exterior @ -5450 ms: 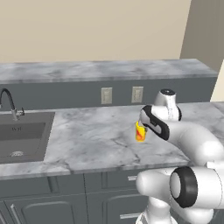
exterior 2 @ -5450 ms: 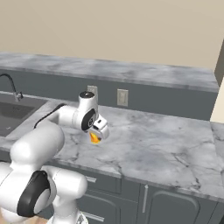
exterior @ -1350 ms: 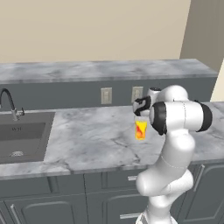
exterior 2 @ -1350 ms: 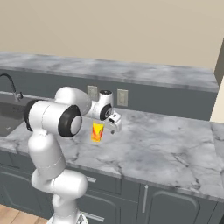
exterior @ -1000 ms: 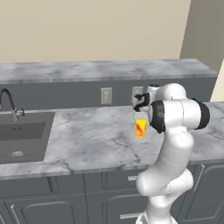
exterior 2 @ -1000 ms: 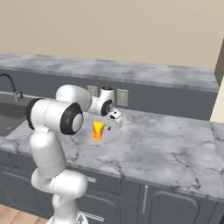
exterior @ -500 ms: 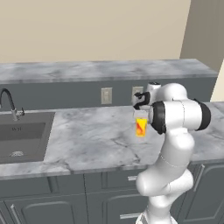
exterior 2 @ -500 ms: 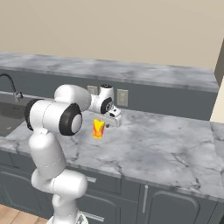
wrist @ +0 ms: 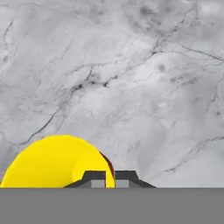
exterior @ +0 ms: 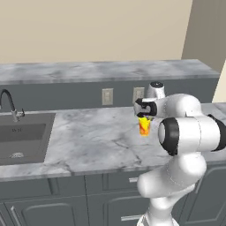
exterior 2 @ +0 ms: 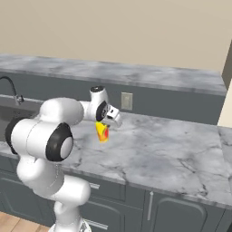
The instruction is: Place the pitcher and cup on the dining counter for serving.
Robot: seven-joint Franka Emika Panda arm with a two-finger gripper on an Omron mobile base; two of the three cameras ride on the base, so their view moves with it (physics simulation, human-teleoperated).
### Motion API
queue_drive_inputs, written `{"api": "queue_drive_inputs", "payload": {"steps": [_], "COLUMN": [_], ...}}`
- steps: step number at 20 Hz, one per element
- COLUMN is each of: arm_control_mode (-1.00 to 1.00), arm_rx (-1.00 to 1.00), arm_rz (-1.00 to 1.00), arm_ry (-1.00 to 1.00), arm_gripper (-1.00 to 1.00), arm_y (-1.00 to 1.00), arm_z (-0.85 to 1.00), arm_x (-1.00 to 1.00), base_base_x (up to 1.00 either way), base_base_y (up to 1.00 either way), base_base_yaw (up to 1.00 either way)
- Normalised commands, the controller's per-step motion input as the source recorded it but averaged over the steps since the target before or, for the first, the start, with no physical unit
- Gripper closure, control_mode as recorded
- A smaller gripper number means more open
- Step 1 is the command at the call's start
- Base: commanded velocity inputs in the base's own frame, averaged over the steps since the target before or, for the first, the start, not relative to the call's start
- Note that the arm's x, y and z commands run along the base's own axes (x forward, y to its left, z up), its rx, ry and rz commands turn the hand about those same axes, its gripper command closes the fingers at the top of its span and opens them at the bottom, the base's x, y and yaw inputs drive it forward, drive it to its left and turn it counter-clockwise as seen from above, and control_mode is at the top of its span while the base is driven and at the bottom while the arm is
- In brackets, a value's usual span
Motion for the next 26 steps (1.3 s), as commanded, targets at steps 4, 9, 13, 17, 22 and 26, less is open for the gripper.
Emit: {"api": "queue_drive_inputs", "payload": {"steps": [4, 9, 13, 17, 22, 26], "arm_control_mode": [-1.0, -1.0, -1.0, -1.0, 1.0, 1.0], "arm_rx": [-0.03, 0.0, 0.0, 0.01, 0.01, 0.0], "arm_rz": [0.02, 0.03, 0.01, 0.01, 0.03, 0.0], "arm_ry": [-0.24, -0.25, -0.23, -0.19, -0.07, 0.0], "arm_gripper": [1.0, 1.0, 1.0, 1.0, 1.0, 1.0], "arm_y": [0.12, 0.1, 0.27, 0.46, 0.36, 0.0], "arm_z": [0.83, 1.0, 0.91, 0.78, 0.22, 0.0], "arm_x": [-0.54, -0.61, -0.48, -0.66, -0.37, 0.0], "base_base_x": [0.0, 0.0, 0.0, 0.0, -0.59, -0.95], "base_base_y": [0.0, 0.0, 0.0, 0.0, 0.6, 1.0], "base_base_yaw": [0.0, 0.0, 0.0, 0.0, 0.06, 0.11]}}
